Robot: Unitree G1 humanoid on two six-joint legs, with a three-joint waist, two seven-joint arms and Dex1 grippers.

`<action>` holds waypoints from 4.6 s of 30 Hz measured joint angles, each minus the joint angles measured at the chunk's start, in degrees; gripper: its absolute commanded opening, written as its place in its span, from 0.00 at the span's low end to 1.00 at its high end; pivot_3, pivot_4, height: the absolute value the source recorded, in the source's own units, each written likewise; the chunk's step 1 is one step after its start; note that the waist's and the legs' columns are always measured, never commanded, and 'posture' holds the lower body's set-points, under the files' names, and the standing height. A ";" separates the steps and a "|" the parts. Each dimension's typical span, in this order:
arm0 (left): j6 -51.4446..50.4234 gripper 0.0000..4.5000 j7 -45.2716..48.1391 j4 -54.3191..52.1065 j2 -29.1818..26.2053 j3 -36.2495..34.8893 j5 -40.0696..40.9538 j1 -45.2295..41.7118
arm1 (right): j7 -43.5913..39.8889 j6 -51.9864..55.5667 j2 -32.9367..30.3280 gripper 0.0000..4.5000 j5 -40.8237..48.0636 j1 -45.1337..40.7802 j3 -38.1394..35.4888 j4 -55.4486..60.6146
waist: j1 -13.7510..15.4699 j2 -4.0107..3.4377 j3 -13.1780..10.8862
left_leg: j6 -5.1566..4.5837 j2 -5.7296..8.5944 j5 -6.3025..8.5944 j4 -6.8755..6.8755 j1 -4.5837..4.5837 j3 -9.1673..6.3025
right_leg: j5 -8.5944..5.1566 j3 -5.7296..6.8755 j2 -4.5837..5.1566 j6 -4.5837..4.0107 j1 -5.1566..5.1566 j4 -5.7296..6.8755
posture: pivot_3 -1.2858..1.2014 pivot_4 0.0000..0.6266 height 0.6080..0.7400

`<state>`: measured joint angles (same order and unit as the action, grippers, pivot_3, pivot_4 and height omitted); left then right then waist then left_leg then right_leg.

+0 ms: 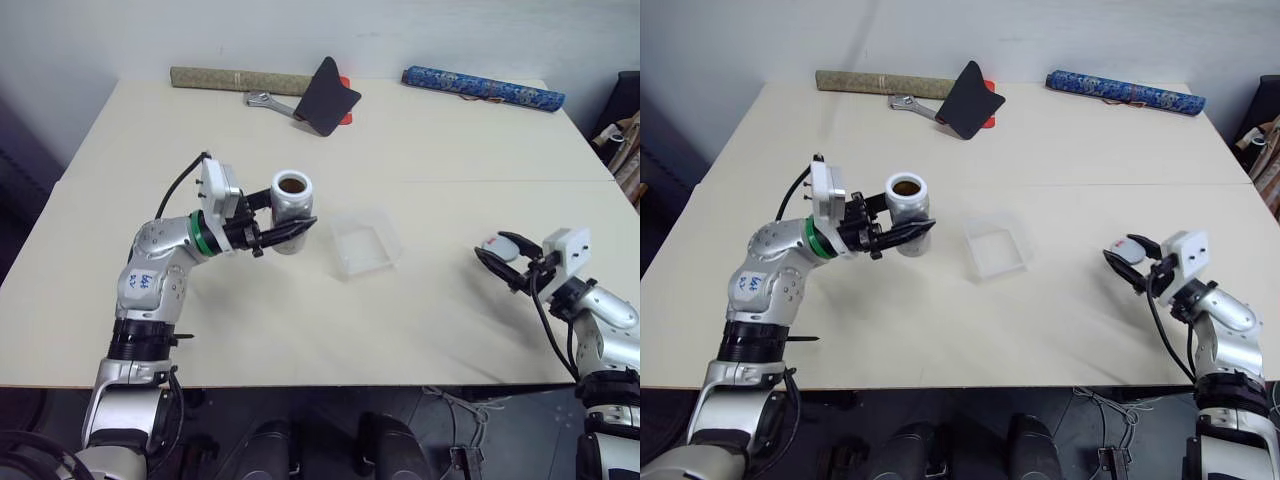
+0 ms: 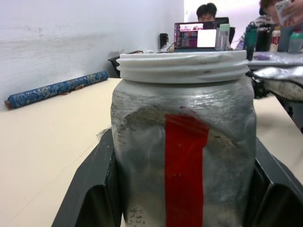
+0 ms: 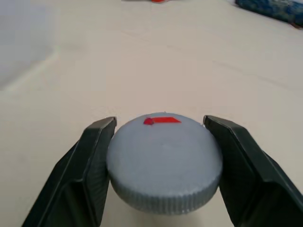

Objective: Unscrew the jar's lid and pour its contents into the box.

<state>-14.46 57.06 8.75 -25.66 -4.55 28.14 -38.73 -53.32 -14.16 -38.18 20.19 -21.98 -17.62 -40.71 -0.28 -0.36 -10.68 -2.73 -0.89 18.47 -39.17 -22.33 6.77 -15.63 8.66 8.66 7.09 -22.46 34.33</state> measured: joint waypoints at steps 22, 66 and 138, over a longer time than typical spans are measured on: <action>22.02 0.53 -2.67 27.96 -0.67 6.50 -18.96 -21.57 | -3.36 29.78 -7.59 1.00 16.90 18.53 0.18 57.48 | 0.82 0.07 -0.05 | -0.02 0.02 0.05 0.00 0.04 0.12 | 0.00 -0.24 0.04 -0.01 -0.11 0.10 | 0.52 0.24 1.00; 32.58 0.53 -116.32 50.33 2.94 63.70 -116.07 -42.01 | 7.10 32.07 0.19 1.00 16.32 29.02 -2.71 63.92 | 1.99 0.31 -0.19 | -0.38 0.06 0.24 0.00 -0.39 0.15 | 0.10 -0.21 0.10 0.18 -0.32 -0.26 | 0.52 0.24 1.00; 22.06 0.99 -22.49 2.64 -8.45 -21.72 -5.81 45.99 | -21.12 2.12 3.89 1.00 13.80 27.75 -3.27 37.47 | 0.03 0.31 0.01 | 0.05 0.05 0.82 -0.35 0.24 0.35 | 0.07 -0.99 0.87 0.01 -0.19 0.17 | 0.52 0.24 1.00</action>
<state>7.59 34.58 11.39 -34.11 -26.27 22.33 7.26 -74.44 -12.04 -34.29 33.99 5.77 -20.89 -3.24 -0.25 -0.05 -10.68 -2.68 -0.84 19.29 -39.52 -22.09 7.13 -15.56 7.67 9.53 7.11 -22.65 34.50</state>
